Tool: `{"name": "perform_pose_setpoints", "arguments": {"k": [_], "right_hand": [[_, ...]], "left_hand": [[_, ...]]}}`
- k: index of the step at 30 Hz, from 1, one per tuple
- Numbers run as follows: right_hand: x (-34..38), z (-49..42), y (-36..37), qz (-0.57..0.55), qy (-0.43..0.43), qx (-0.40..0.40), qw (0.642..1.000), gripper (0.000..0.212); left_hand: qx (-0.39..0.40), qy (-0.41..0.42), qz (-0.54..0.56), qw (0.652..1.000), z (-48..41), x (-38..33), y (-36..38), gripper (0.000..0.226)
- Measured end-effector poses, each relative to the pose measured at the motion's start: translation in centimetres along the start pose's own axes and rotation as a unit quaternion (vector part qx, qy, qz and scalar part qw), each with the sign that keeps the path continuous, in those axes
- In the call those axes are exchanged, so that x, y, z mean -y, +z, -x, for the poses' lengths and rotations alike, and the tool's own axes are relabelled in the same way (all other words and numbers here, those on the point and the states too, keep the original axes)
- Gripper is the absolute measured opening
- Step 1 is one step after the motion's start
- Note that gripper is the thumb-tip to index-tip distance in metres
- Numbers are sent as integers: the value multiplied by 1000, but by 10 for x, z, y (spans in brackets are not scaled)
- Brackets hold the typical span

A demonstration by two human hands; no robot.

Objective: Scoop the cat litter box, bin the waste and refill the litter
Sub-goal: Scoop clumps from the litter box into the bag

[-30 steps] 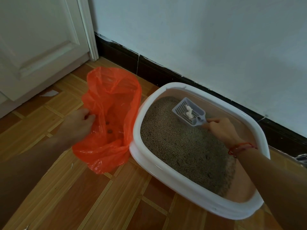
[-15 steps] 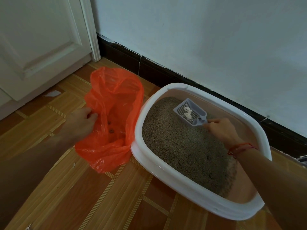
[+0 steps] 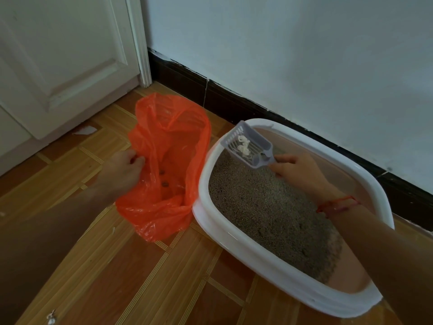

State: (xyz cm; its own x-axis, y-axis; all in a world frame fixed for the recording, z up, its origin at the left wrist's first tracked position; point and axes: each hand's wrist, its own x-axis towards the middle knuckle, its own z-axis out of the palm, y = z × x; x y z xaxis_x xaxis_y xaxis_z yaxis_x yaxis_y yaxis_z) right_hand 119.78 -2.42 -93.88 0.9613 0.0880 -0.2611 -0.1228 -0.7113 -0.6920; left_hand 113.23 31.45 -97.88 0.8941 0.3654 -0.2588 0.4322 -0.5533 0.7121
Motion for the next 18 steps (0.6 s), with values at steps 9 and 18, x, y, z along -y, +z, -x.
{"name": "perform_pose_setpoints", "arguments": {"k": [9, 18], "right_hand": [[72, -19, 43, 149, -198, 3, 969, 18], [95, -36, 86, 251, -267, -91, 926, 19]], "left_hand": [[-9, -7, 64, 998, 2, -3, -6, 30], [-33, -25, 58, 997, -1, 5, -11, 28]]}}
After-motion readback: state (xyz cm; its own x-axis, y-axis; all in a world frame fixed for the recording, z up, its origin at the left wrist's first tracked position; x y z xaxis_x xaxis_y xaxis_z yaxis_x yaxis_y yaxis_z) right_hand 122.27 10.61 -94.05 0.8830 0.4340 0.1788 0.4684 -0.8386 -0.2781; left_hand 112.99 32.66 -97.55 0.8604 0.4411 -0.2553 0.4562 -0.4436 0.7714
